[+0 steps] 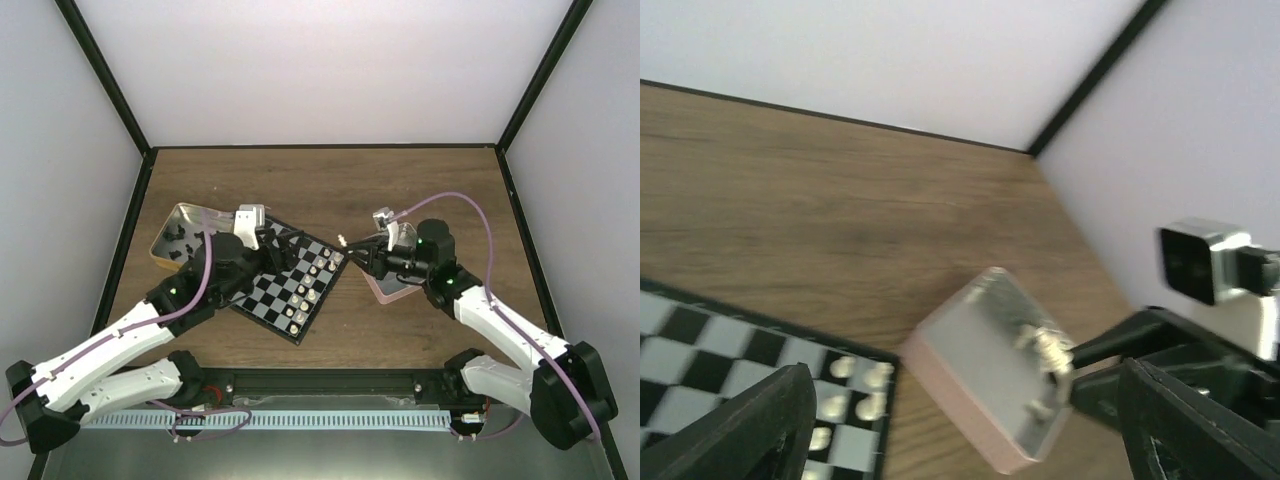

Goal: Set up the chess pieces on the board
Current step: Place the chess piece on the chessboard.

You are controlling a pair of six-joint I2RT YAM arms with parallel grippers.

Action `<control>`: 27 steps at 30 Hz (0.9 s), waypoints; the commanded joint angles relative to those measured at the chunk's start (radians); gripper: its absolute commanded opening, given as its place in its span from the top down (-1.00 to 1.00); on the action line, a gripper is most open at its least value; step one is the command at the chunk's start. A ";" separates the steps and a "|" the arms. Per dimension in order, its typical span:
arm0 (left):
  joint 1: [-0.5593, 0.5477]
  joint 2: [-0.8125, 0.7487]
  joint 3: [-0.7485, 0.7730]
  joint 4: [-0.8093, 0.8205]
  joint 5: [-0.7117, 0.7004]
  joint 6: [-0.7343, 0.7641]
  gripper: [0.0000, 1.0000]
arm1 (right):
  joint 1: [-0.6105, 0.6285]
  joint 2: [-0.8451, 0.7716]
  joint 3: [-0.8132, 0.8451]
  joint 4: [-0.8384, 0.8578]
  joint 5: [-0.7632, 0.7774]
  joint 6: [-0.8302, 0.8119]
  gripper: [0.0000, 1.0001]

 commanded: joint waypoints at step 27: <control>0.082 0.048 -0.068 0.248 0.819 -0.122 0.16 | 0.134 0.019 0.079 0.188 -0.466 -0.069 0.69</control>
